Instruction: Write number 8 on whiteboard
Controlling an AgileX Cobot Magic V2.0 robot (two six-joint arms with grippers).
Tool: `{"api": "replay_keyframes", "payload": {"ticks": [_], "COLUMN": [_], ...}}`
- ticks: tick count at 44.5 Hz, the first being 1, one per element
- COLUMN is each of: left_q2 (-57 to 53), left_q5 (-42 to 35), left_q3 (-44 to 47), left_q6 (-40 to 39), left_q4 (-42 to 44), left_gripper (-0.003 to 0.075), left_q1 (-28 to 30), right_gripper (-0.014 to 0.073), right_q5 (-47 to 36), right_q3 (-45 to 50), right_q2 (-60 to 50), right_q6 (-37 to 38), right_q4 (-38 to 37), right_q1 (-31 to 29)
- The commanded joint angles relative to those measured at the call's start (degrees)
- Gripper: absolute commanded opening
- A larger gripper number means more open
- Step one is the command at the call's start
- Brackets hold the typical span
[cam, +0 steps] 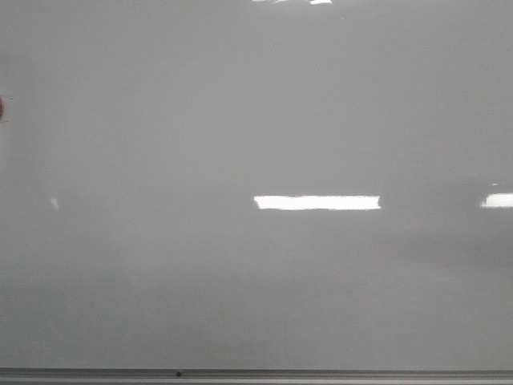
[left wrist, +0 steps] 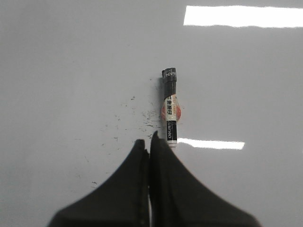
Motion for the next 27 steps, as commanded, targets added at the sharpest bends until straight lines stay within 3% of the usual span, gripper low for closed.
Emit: {"api": "replay_keyframes", "payload": {"ticks": [1, 27], "left_q2": [-1.18, -1.18], "left_q5": [-4.73, -4.73], "left_q3": [0.13, 0.13], "left_q6": [-0.27, -0.27], "left_q4": [-0.41, -0.41], "left_gripper": [-0.0019, -0.0019], "left_q1": [-0.31, -0.31], "right_gripper": [-0.0116, -0.0116], "right_q5": [-4.71, -6.15], "right_q3": [-0.13, -0.13], "right_q2": [-1.07, -1.07], "right_q6": [-0.13, -0.13], "right_q4": [0.01, 0.01], "right_q1": [-0.14, -0.14]}}
